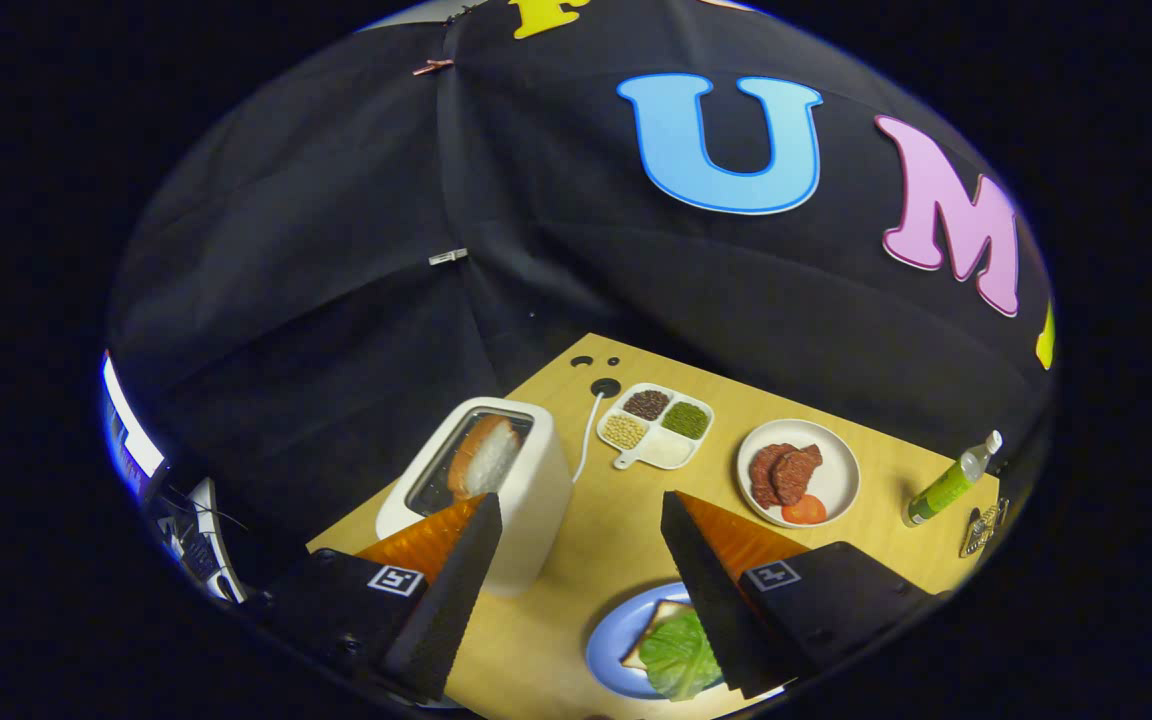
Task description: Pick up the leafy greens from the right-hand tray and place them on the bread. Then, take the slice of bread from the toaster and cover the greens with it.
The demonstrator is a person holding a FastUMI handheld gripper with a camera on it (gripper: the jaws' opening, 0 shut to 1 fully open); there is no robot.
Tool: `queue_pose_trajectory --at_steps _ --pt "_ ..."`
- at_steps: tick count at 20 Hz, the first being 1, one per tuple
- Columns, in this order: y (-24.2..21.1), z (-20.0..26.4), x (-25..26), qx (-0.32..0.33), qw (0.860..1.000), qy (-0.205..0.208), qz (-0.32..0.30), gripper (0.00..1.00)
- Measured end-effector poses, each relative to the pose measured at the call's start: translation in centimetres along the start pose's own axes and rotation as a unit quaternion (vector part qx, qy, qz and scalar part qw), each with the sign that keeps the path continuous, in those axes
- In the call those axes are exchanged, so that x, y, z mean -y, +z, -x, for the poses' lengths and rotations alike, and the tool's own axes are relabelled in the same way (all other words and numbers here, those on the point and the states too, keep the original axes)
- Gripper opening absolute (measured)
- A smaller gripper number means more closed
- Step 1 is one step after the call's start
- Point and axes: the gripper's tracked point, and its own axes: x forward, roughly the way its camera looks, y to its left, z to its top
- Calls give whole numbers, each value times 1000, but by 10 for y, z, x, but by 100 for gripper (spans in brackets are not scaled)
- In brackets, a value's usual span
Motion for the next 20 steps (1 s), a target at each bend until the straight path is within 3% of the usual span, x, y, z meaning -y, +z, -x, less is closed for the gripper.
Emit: queue_pose_trajectory --at_steps 7,18,20 --pt "7 -55 -50 -20 999 23 25 100" --pt "-20 -116 -59 -71 997 -5 40 100" --pt "-23 -120 -64 -77 996 -1 41 93"
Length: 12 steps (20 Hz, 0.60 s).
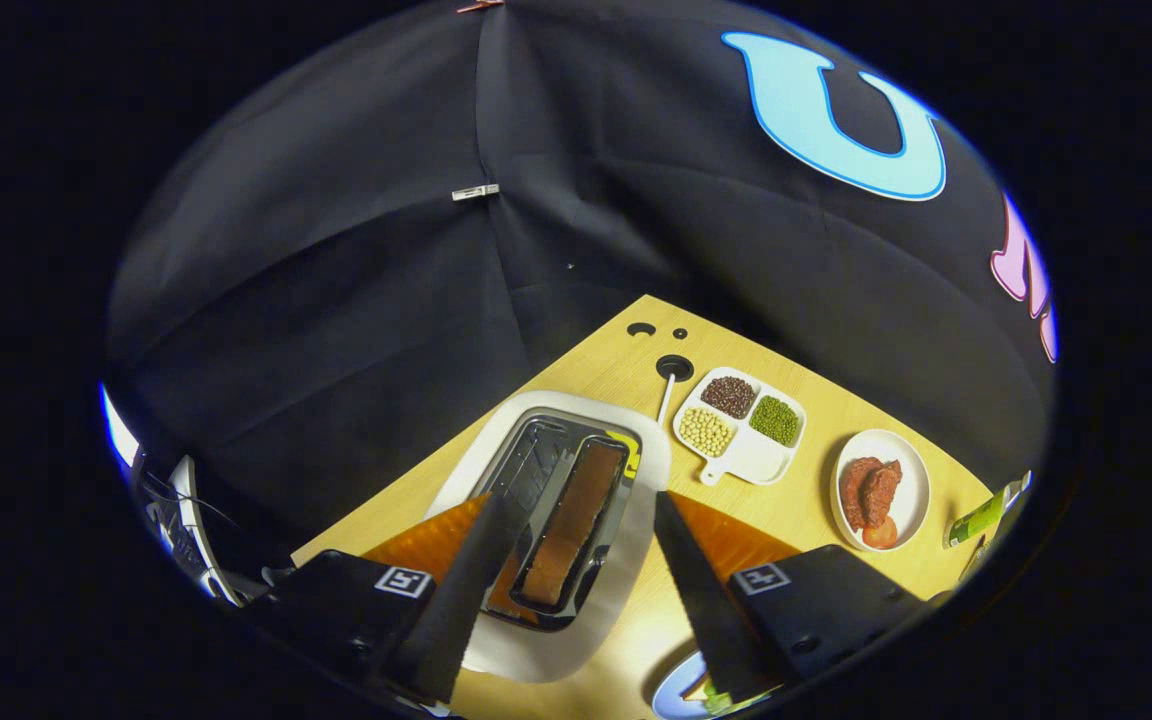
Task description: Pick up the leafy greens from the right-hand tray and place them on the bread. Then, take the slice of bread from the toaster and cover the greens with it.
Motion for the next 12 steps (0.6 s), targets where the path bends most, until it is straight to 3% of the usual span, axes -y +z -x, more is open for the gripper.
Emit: queue_pose_trajectory --at_steps 5,7,12 --pt "-2 -6 5 -7 1000 -22 9 46" --pt "-12 -8 1 -27 1000 -11 -2 28" --pt "-5 3 -1 -20 1000 -5 4 16"
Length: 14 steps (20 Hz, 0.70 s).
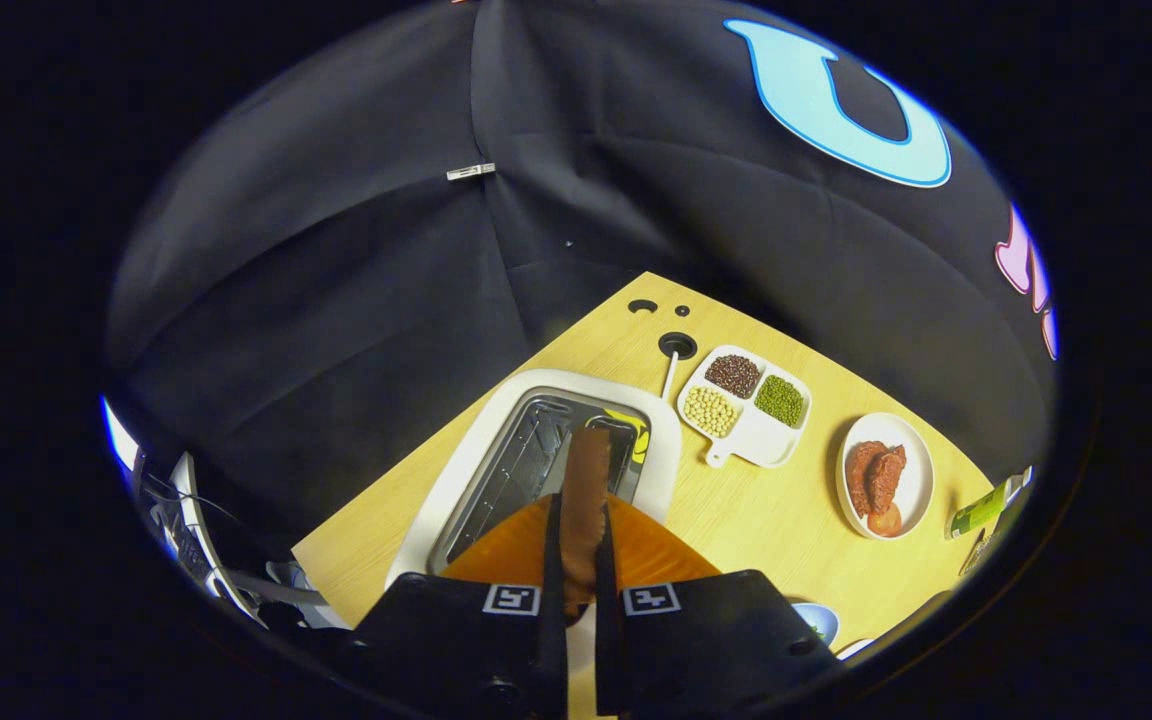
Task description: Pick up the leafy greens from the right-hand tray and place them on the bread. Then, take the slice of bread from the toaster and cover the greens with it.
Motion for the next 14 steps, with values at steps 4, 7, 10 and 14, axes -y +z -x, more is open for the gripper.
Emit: queue_pose_trajectory --at_steps 4,7,10,14 --pt "10 14 -1 21 1000 3 2 14" --pt "25 33 2 43 999 7 -14 14" --pt "35 51 11 60 998 12 -28 14" --pt "42 83 29 81 996 14 -43 14"
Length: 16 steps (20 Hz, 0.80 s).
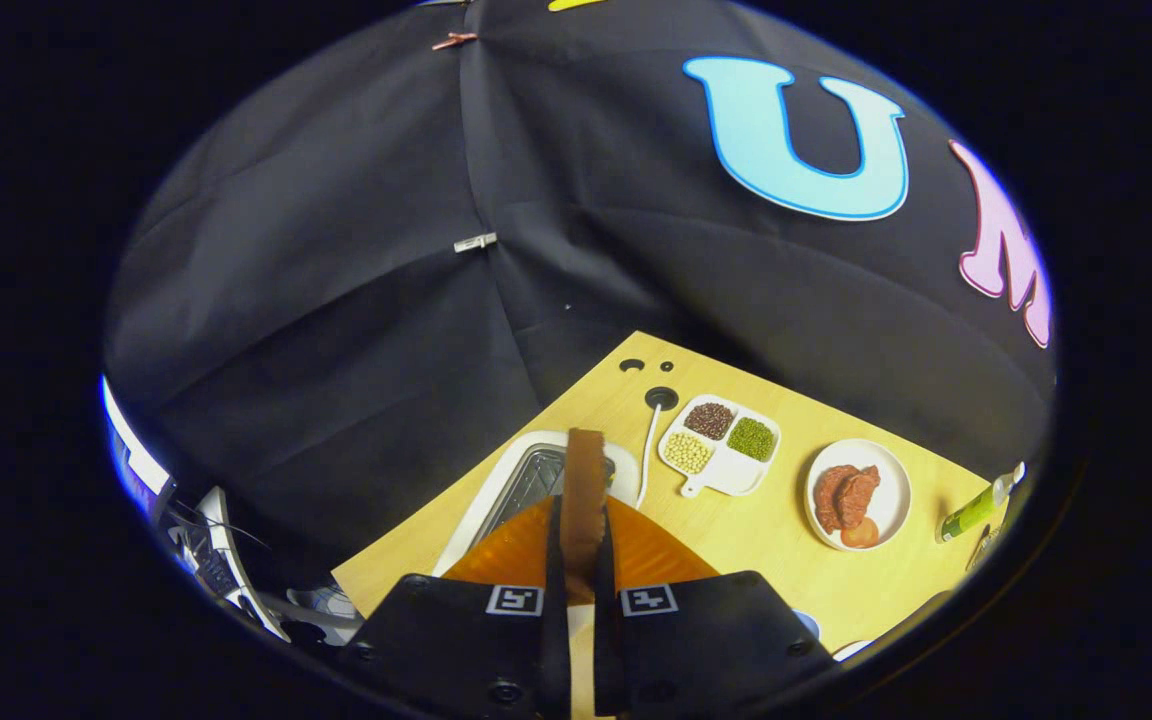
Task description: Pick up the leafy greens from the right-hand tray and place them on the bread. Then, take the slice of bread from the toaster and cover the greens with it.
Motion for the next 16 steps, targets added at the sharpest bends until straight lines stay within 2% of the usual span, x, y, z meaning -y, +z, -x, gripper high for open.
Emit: queue_pose_trajectory --at_steps 4,6,12,16 --pt "6 33 23 20 1000 -1 -22 14" --pt "2 46 44 34 999 -16 -34 14" --pt "-84 68 104 -5 993 -41 -112 13" --pt "-128 65 132 -25 988 -52 -145 13"
